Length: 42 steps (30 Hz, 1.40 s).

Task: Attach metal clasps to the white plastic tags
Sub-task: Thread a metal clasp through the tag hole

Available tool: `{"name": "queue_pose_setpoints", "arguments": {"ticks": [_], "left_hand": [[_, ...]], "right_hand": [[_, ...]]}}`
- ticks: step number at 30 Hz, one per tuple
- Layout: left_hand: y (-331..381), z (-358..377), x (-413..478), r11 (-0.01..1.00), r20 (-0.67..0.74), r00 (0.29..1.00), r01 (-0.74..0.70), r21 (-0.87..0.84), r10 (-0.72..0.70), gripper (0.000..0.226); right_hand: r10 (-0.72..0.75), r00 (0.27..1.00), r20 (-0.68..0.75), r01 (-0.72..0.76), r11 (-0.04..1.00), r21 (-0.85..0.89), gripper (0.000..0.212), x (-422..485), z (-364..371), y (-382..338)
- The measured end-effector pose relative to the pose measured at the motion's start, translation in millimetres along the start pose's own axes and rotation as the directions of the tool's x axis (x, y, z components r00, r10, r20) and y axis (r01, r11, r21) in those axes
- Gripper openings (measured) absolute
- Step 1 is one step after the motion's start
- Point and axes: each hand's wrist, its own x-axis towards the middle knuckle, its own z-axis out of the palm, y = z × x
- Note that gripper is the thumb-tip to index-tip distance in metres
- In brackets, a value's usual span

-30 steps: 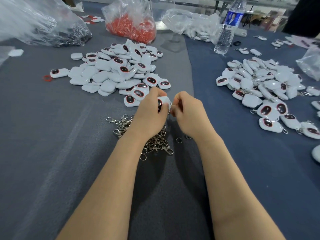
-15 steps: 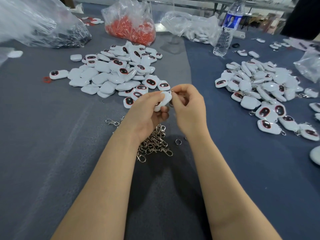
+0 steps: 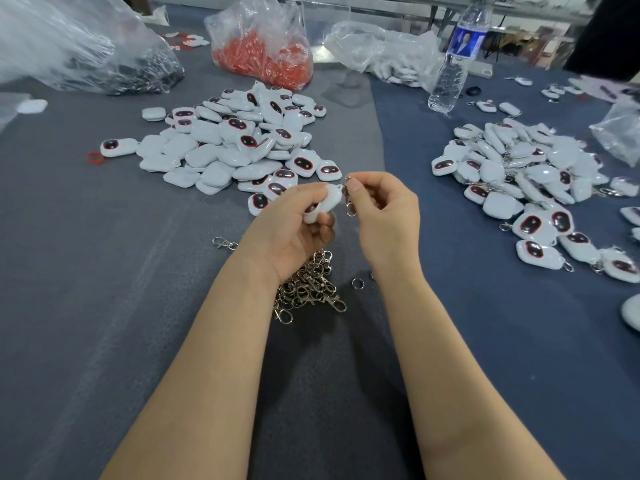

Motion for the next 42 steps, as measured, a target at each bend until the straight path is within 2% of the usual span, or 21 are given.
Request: {"name": "queue_pose_setpoints", "arguments": {"ticks": [2, 4, 7, 11, 14, 18, 23, 26, 32, 42], "left_hand": [[-2.4, -0.2, 0.5, 0.963, -0.125, 0.984, -0.093, 0.254, 0.128, 0.012], [-5.1, 0.1, 0.1, 0.863, -0.171, 0.94, -0.187, 0.469, 0.296, 0.017], [-7.8, 2.5, -1.6, 0.713, -0.05, 0.894, -0.319, 0.624, 0.444, 0.024], [-11.9, 2.8, 1.6, 0.392, 0.092, 0.832, -0.352, 0.85, 0.547, 0.01], [-12.3, 1.5, 1.8, 0.299, 0.093, 0.79, -0.334, 0.894, 0.606, 0.004], [-13.4, 2.7, -0.5, 0.286, 0.095, 0.746, -0.366, 0.886, 0.66, 0.009], [-13.1, 1.9, 0.8, 0.322, 0.056, 0.766, -0.334, 0.886, 0.64, 0.008], [-14.7, 2.1, 0.6, 0.305, 0.072, 0.778, -0.328, 0.894, 0.624, 0.009], [-16.9, 0.7, 2.5, 0.233, 0.082, 0.758, -0.299, 0.926, 0.647, 0.008], [-16.6, 2.4, 0.9, 0.226, 0.112, 0.735, -0.345, 0.911, 0.669, 0.008]], "right_hand": [[0.009, 1.0, -0.011, -0.009, 1.0, -0.018, 0.01, 1.6, -2.8, 0.5], [0.029, 1.0, 0.011, -0.029, 0.999, -0.015, 0.013, 2.5, -4.4, 0.3], [0.035, 0.998, 0.061, -0.033, 0.999, -0.023, 0.02, 1.4, -3.1, 0.0], [0.009, 0.996, 0.092, -0.002, 0.996, -0.086, 0.021, 0.4, -1.8, 1.1], [0.008, 0.993, 0.115, 0.006, 0.993, -0.121, 0.022, 0.4, -1.2, 1.7], [0.011, 0.984, 0.176, 0.007, 0.995, -0.098, 0.021, 2.4, -1.7, 1.1], [-0.116, 0.981, 0.158, 0.164, 0.928, -0.335, 0.015, 1.8, -3.4, 5.2], [-0.11, 0.986, 0.125, 0.142, 0.949, -0.283, 0.011, 1.6, -3.1, 4.2], [-0.128, 0.978, 0.166, 0.163, 0.962, -0.218, 0.012, -3.2, 1.6, 3.2], [-0.08, 0.988, 0.134, 0.102, 0.98, -0.172, 0.014, -0.4, 2.0, 3.9]]}}
